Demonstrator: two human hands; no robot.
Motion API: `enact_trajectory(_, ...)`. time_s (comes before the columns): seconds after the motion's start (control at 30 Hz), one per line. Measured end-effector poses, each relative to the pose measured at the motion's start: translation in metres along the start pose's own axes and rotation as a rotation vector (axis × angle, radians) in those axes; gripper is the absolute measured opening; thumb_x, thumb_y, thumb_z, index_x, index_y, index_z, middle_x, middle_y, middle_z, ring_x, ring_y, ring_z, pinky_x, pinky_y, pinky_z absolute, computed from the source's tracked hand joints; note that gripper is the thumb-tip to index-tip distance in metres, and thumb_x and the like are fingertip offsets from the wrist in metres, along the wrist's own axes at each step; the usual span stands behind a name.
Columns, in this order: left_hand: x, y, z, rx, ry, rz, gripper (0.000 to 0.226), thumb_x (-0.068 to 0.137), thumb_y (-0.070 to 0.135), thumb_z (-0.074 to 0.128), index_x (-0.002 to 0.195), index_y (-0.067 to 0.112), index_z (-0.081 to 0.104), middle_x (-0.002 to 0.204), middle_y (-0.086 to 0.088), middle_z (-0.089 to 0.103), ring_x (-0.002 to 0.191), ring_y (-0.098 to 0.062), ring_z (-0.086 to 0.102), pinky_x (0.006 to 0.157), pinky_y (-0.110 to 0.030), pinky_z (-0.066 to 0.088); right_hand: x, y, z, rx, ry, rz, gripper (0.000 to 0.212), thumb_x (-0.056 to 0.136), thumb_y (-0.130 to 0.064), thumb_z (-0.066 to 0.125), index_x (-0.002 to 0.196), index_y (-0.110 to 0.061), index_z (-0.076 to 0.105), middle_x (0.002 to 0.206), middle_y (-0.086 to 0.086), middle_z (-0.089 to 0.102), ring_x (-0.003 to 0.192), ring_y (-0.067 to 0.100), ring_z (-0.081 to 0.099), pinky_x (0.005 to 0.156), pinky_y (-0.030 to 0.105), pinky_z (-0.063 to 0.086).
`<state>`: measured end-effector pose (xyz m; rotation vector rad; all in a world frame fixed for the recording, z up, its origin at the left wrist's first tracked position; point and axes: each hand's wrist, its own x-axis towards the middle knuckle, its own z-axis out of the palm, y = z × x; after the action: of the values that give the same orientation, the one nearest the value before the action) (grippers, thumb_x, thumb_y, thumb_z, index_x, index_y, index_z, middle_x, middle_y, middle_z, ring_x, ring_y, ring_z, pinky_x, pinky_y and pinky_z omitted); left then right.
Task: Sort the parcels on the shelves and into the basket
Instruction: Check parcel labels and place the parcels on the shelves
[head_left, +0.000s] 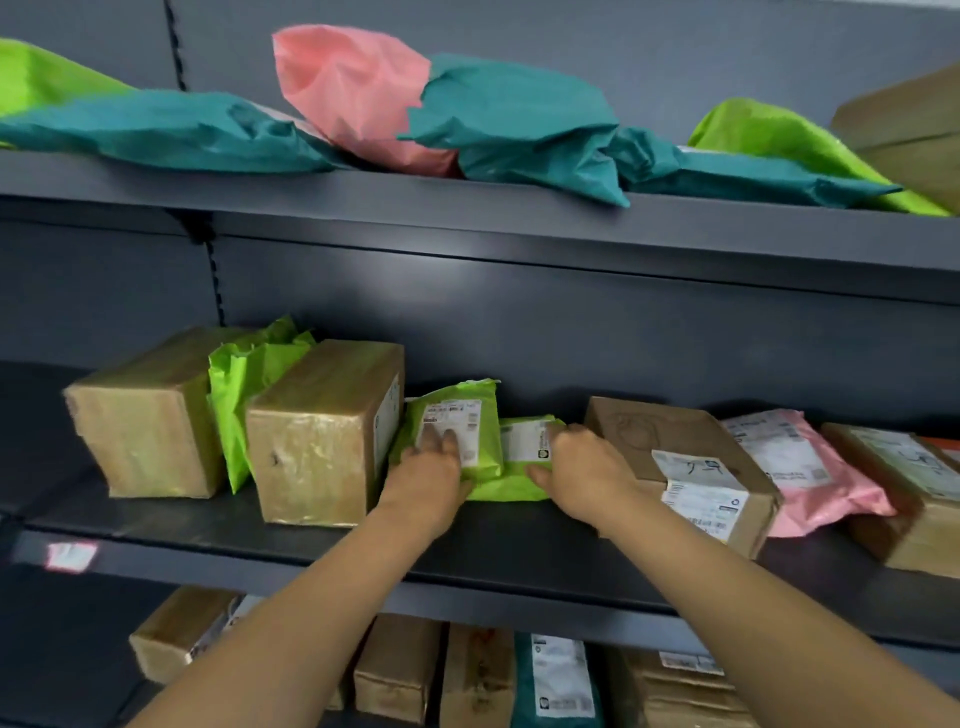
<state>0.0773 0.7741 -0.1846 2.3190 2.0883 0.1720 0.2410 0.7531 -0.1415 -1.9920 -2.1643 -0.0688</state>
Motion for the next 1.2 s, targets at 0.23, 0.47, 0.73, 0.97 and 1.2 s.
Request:
enact_trajectory(0.23, 0.003, -0.005, 0.007, 0.113, 0.032, 0.032, 0.052, 0.102, 0.018, 0.032, 0.146, 0.003, 0.012, 0.142, -0.021, 0.032, 0.113, -0.037, 0.054, 0.085, -0.043, 0.047, 0.026, -0.007, 0.022, 0.336, -0.044, 0.309, 0.073, 0.097, -0.036, 0.045, 0.148, 0.0, 0.007, 0.144, 0.021, 0.038, 0.129, 0.035, 0.042, 0.101, 0.038, 0.038)
enact_trajectory(0.47, -0.004, -0.002, 0.008, 0.155, 0.018, 0.062, 0.059, 0.095, -0.004, 0.03, 0.148, 0.0, 0.004, 0.148, -0.027, 0.021, 0.116, -0.036, 0.055, 0.089, -0.039, 0.047, 0.028, -0.011, 0.038, 0.41, 0.048, 0.36, 0.047, 0.093, -0.022, 0.057, 0.133, -0.004, 0.038, 0.124, 0.016, 0.058, 0.114, 0.033, 0.057, 0.089, 0.036, 0.047)
enact_trajectory(0.73, -0.003, -0.005, 0.01, 0.109, 0.031, 0.055, 0.057, 0.095, -0.002, 0.03, 0.147, -0.003, 0.006, 0.15, -0.025, 0.021, 0.116, -0.034, 0.055, 0.088, -0.038, 0.048, 0.02, -0.009, 0.017, 0.355, 0.438, 0.143, 0.061, 0.088, 0.005, 0.05, 0.144, -0.009, 0.033, 0.129, 0.014, 0.053, 0.11, 0.034, 0.056, 0.086, 0.036, 0.044)
enact_trajectory(0.97, -0.009, 0.002, 0.013, 0.113, -0.033, 0.034, 0.047, 0.095, -0.001, 0.031, 0.141, 0.0, 0.022, 0.146, -0.021, 0.025, 0.117, -0.033, 0.053, 0.085, -0.04, 0.048, 0.016, 0.013, -0.012, 0.688, 0.66, 0.248, 0.04, 0.087, 0.011, 0.049, 0.123, -0.006, 0.054, 0.122, 0.014, 0.056, 0.111, 0.029, 0.053, 0.081, 0.02, 0.035)
enact_trajectory(1.2, -0.021, 0.007, -0.018, -0.832, 0.17, 0.078, 0.044, 0.1, 0.046, 0.025, 0.115, 0.016, 0.053, 0.109, -0.004, 0.061, 0.1, -0.021, 0.058, 0.083, -0.032, 0.044, 0.015, 0.01, -0.015, 1.082, 0.606, 0.319, 0.03, 0.088, 0.002, 0.057, 0.107, -0.02, 0.054, 0.086, -0.003, 0.061, 0.09, 0.024, 0.063, 0.078, 0.033, 0.05)
